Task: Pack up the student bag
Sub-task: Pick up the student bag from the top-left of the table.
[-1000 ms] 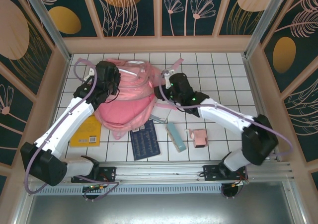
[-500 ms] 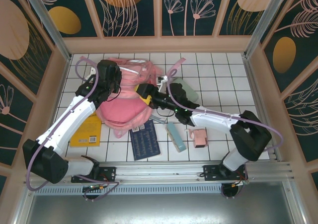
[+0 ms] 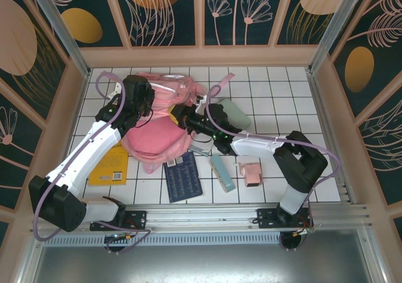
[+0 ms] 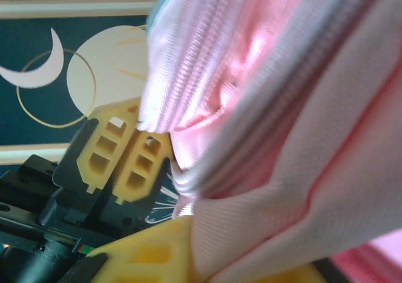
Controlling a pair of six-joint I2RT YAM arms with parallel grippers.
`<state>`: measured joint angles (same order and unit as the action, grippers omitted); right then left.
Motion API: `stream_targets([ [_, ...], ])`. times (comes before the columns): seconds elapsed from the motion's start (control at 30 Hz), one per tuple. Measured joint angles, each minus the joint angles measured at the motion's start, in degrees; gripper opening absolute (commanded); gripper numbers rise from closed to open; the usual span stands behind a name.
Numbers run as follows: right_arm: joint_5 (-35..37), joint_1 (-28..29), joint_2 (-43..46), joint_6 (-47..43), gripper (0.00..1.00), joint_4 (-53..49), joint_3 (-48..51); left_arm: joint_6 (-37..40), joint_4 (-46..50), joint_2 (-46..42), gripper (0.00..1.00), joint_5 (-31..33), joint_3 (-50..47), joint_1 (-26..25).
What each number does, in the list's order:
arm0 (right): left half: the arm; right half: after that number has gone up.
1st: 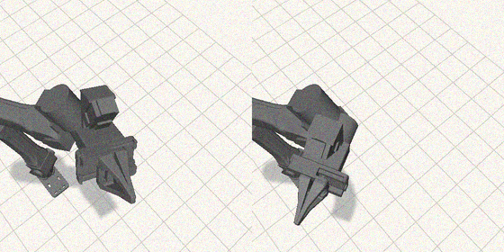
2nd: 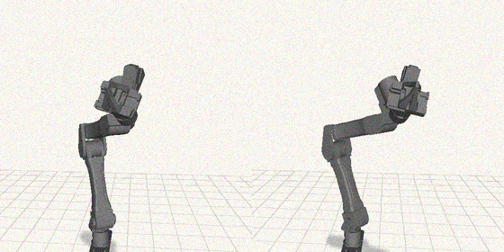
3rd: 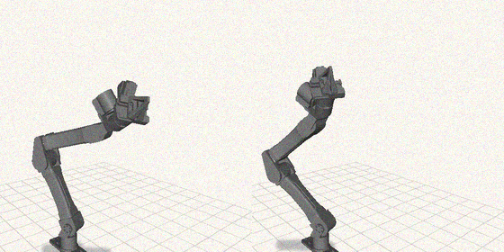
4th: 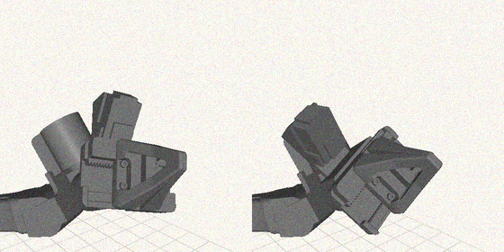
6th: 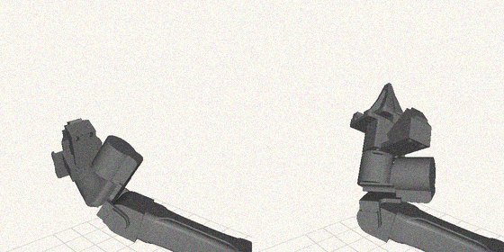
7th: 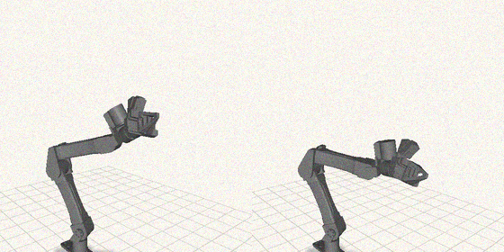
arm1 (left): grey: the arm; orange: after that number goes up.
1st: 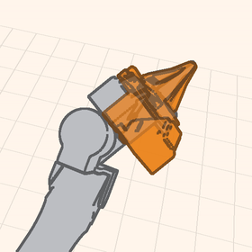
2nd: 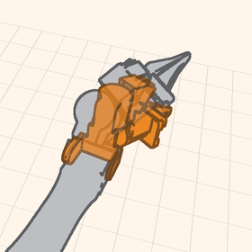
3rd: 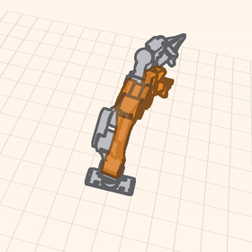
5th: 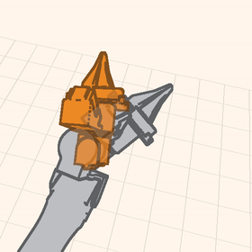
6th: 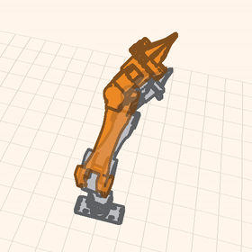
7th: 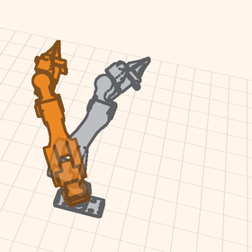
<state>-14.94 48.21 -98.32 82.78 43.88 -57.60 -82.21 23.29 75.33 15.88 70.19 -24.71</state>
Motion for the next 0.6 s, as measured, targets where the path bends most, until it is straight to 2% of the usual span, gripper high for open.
stream_targets([
  [0.07, -0.24, -1.22, -0.07, -0.42, 0.00, -1.07, -1.49, 4.92, -1.64, -0.81, 0.41, -0.09, 0.00, 0.00],
  [0.13, -1.27, -3.04, -0.35, -0.98, 0.00, -2.43, -3.10, 13.60, -3.30, -2.62, 0.61, -0.74, 0.11, 0.00],
  [0.17, -1.73, -3.67, -0.50, -1.25, 0.00, -3.06, -3.67, 16.81, -3.61, -3.32, 0.65, -1.29, 0.39, 0.00],
  [0.27, -3.48, -5.66, -1.55, -1.57, 0.00, -6.01, -6.62, 33.51, -4.66, -6.08, 0.73, -5.62, 2.38, 0.00],
  [0.4, -6.49, -7.85, -3.34, -1.46, 0.00, -8.61, -10.08, 52.94, -4.20, -9.64, 0.74, -8.28, 3.85, -0.15],
  [0.43, -7.19, -8.20, -3.76, -1.44, 0.00, -9.01, -10.73, 56.72, -3.91, -9.66, 0.82, -8.41, 4.13, -0.15],
  [0.47, -7.76, -8.48, -4.13, -1.44, 0.00, -9.46, -11.34, 59.65, -3.52, -9.51, 0.94, -8.39, 4.09, -0.28],
  [0.5, -8.26, -8.68, -4.50, -1.42, 0.00, -9.92, -11.91, 62.73, -3.15, -9.27, 0.99, -8.33, 3.50, -0.70],
  [0.6, -9.62, -8.92, -5.57, -1.46, 0.00, -11.39, -13.70, 70.97, -2.12, -9.01, 0.99, -5.14, -0.87, -4.79],
])
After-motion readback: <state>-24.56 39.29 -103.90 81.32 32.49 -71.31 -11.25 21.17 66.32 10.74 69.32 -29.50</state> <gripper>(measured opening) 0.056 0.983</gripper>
